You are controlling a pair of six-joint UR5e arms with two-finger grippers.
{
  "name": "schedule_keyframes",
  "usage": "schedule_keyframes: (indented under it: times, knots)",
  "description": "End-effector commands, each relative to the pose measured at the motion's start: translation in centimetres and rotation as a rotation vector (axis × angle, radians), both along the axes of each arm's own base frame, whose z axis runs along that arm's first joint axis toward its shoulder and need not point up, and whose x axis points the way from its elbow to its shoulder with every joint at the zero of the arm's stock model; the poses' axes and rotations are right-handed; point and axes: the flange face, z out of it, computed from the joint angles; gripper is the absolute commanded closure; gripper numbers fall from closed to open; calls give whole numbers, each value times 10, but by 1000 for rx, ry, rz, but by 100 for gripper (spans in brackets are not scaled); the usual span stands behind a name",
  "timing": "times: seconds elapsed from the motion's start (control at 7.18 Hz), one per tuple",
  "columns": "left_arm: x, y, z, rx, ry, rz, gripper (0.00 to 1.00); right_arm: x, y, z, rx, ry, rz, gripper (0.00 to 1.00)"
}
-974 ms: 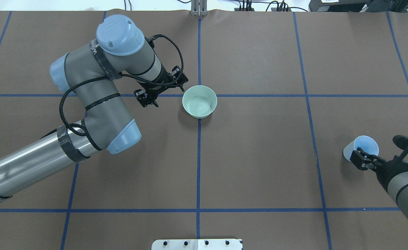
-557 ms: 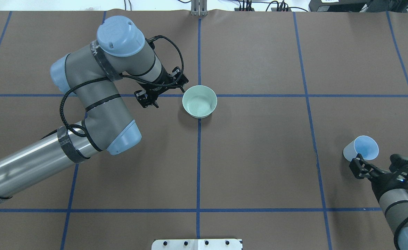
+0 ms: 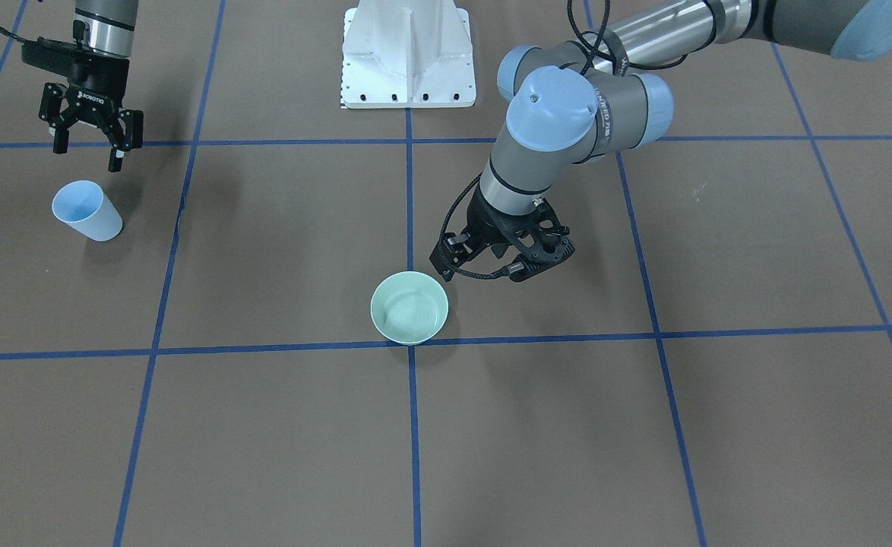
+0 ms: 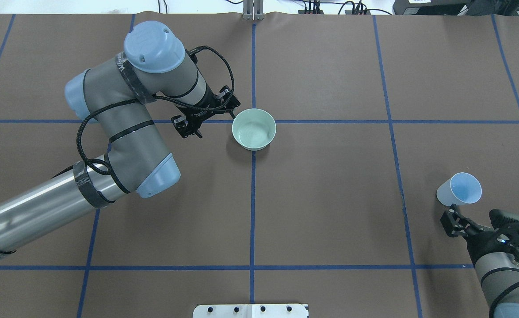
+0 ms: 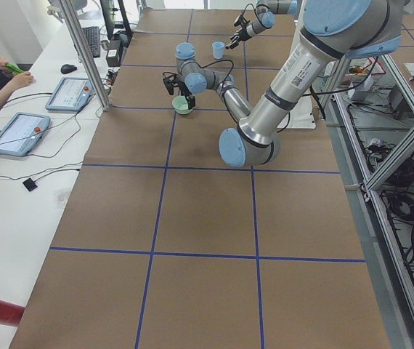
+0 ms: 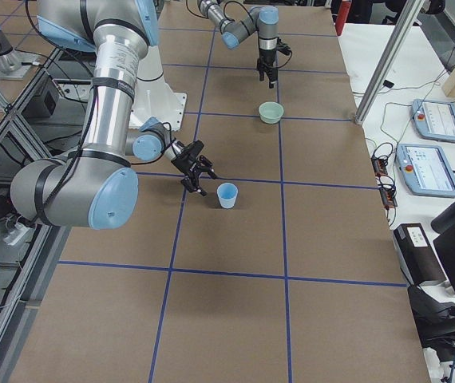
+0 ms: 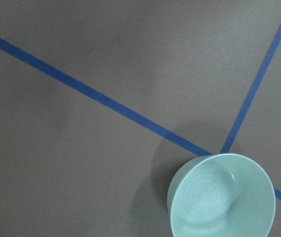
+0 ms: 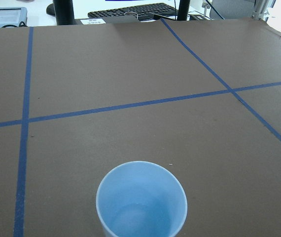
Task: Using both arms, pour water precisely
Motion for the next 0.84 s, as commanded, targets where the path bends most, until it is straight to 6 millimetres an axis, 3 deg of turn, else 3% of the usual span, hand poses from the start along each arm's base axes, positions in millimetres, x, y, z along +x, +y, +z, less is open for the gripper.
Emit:
schedule_keyframes:
  times: [0.0,0.42,0.7]
  knots:
    - [0,0,1,-2,-1,-1,0,-9,3,20,5,33,5,1]
    - [-2,2,8,-5,-5,1,0,-34,2,16,11,12,3,1]
    - [-1,2,10,-7,-7,3,0,-31,-2,20,24,25,11,1]
